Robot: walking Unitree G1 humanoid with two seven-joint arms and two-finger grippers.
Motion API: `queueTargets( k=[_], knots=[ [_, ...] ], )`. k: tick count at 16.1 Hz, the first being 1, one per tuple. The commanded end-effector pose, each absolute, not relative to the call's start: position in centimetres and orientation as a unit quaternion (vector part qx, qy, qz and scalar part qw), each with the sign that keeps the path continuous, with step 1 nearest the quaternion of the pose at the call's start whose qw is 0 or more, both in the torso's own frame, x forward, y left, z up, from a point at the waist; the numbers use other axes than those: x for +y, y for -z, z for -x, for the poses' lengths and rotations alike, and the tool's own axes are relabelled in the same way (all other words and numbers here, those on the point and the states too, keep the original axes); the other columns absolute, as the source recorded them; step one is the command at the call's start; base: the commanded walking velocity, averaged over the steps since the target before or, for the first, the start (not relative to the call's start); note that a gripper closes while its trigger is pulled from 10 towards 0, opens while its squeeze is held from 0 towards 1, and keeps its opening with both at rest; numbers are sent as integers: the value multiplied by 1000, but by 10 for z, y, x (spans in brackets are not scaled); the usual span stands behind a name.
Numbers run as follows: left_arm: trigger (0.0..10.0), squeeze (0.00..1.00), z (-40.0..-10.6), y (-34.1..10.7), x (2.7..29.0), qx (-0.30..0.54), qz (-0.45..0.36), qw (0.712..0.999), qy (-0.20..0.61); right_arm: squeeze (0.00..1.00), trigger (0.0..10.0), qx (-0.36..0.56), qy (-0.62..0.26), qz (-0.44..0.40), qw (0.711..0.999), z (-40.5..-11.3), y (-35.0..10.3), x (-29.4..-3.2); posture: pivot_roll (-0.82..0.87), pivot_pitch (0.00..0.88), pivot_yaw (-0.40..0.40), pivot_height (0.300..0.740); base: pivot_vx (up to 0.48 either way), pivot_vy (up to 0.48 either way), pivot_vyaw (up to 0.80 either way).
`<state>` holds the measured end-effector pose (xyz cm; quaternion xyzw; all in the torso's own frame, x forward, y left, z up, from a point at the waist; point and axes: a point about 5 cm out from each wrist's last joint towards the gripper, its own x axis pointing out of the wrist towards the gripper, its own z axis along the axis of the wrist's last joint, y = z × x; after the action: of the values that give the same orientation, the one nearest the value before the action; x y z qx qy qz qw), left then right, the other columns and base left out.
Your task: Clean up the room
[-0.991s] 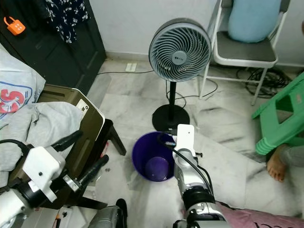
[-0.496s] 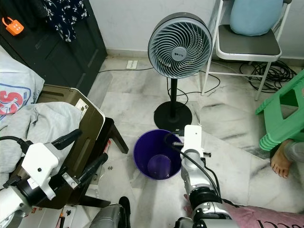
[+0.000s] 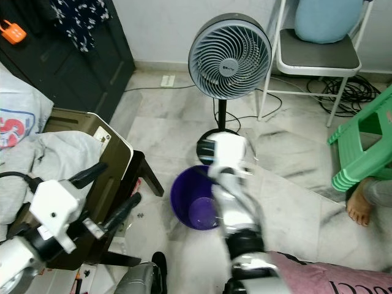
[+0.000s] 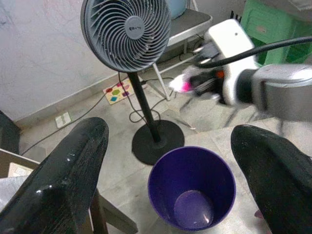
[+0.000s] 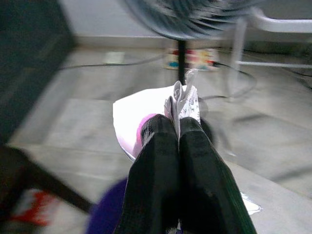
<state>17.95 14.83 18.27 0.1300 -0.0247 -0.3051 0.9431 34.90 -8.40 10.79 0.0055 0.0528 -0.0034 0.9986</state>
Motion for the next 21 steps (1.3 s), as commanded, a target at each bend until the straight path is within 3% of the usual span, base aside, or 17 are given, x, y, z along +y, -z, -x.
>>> queueTargets(
  k=[1,4,13,14,15,21],
  knots=[
    [10000,0,-178,-179,149,-15,-131,946,296,0,10000,59,-22,-17,998,-349,-111,-65,251,272,77,740,0,0,0],
    [10000,0,-175,-178,150,-13,-129,950,285,0,10000,80,-29,-13,996,-346,-104,-51,259,281,56,740,0,0,0],
    [10000,0,-173,-175,148,-10,-123,953,277,0,10000,174,-14,-18,985,-347,-83,-54,258,288,51,740,0,0,0],
    [10000,0,-174,-175,148,-10,-123,953,277,392,10000,172,-10,-16,985,-348,-83,-55,258,285,53,740,0,0,0],
    [10000,0,-175,-175,148,-10,-123,953,277,1000,10000,172,-9,-17,985,-348,-83,-55,259,284,54,740,0,0,0],
    [10000,0,-177,-175,149,-13,-129,953,275,1000,10000,172,-4,-25,985,-350,-83,-56,263,269,55,740,0,0,0]
  ],
)
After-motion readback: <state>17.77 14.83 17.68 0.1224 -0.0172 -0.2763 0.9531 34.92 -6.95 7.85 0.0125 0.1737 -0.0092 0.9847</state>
